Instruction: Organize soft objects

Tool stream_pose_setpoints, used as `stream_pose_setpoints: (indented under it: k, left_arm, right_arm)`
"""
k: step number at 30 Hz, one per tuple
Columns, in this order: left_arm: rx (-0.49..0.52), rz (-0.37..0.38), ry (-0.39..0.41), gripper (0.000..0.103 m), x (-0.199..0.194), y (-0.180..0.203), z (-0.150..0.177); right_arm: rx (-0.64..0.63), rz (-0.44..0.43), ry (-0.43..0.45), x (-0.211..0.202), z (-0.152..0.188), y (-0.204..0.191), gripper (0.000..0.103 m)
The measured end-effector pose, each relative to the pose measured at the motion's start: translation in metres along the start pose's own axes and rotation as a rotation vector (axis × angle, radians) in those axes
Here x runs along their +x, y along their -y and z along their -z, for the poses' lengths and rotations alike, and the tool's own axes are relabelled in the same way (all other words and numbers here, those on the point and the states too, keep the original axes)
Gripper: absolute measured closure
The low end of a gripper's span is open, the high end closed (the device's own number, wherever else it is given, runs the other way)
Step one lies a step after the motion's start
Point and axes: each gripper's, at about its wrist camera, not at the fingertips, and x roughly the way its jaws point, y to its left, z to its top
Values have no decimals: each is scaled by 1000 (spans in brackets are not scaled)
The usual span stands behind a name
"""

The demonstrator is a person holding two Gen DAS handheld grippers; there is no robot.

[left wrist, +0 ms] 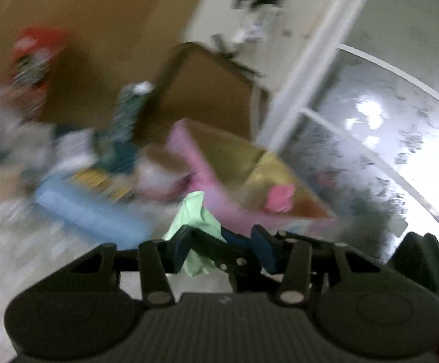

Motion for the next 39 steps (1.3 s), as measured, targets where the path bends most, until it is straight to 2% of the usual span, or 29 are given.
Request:
stream_pose_setpoints:
  k: [3, 7, 10, 12, 13, 14, 15, 17, 20, 23, 26, 28, 32, 35, 39]
  left_arm:
    - [78, 68, 1, 59, 36, 34, -21]
    - [137, 114, -22, 59, 89, 69, -34]
    - [162, 70, -28, 52, 126, 83, -36]
    - [150, 28, -56, 52, 140, 80, -32]
    - [135, 13, -68, 52, 142, 76, -30]
    - [119, 9, -70, 52, 137, 69, -26]
    - [116, 10, -64, 50, 130, 63, -24]
    - [121, -33, -32, 45, 105, 47, -13]
    - [63, -133, -7, 44, 66, 8, 4]
    - [-61, -260, 7, 44, 27, -41, 24]
    - [-158, -403, 25, 44, -8, -85, 42]
    - [-187, -493, 41, 44, -28, -106, 51]
    - [-176, -575, 100, 43, -54, -126, 57]
    - [-209, -521, 141, 39, -59, -134, 59]
    - [-207, -474, 157, 39, -63, -137, 60]
  right_arm:
    - [18, 140, 71, -14, -6, 30, 93]
    - [67, 291, 100, -22, -7, 78, 93]
    - [106, 385, 73, -14, 1, 115, 93]
    - [129, 440, 13, 3, 8, 135, 84]
    - [141, 479, -54, 15, 14, 147, 74]
    - [166, 519, -98, 21, 18, 155, 49]
    - [213, 546, -107, 20, 23, 164, 43]
    - [309, 524, -51, 4, 31, 175, 43]
    - [348, 548, 35, -13, 33, 173, 43]
    - [342, 485, 111, -20, 24, 156, 43]
    - [298, 345, 138, -12, 9, 133, 43]
    - [248, 228, 111, 4, -1, 109, 43]
    - [136, 57, 0, 52, -14, 62, 45]
    - [74, 8, -75, 93, -27, 41, 47]
    - [123, -22, -155, 144, -45, 36, 48]
